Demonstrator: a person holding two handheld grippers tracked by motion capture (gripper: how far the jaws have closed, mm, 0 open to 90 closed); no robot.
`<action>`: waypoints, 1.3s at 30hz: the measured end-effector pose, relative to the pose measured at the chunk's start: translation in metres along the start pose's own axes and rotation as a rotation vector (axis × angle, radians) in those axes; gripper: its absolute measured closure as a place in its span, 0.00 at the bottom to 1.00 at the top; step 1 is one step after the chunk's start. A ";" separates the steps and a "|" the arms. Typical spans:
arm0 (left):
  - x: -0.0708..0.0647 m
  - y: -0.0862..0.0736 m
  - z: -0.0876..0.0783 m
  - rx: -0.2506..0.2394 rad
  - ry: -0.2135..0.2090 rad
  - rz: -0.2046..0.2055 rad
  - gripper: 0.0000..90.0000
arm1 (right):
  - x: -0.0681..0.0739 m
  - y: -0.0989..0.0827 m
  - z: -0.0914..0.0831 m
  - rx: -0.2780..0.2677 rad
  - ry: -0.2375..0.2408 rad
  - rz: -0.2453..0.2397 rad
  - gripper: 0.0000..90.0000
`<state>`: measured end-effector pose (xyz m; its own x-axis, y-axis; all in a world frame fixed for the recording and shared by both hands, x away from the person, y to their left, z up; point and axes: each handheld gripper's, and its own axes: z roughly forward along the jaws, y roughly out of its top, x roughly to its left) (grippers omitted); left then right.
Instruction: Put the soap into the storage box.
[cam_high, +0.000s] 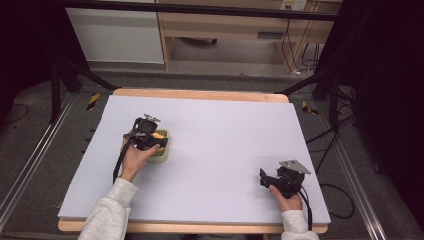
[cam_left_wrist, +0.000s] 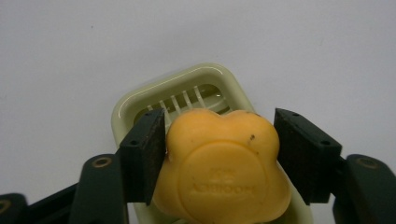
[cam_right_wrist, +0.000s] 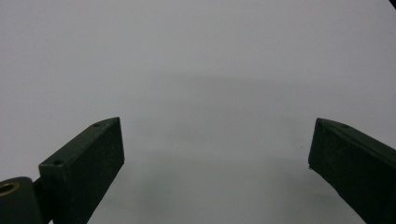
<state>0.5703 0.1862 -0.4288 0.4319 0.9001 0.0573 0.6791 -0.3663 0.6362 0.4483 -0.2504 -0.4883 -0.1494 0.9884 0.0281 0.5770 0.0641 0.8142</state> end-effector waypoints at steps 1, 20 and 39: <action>0.000 0.000 0.001 0.007 0.005 0.001 0.37 | 0.000 0.000 0.000 -0.001 0.000 0.000 0.04; 0.004 -0.016 -0.039 -0.125 -0.035 -0.020 0.25 | 0.000 0.000 0.000 -0.004 -0.002 -0.004 0.04; 0.017 -0.096 -0.063 -0.221 -0.056 -0.024 0.31 | 0.000 0.000 -0.001 -0.005 0.000 -0.001 0.04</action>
<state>0.4746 0.2513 -0.4404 0.4532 0.8914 0.0014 0.5459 -0.2788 0.7901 0.4476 -0.2506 -0.4881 -0.1497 0.9884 0.0272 0.5726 0.0642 0.8173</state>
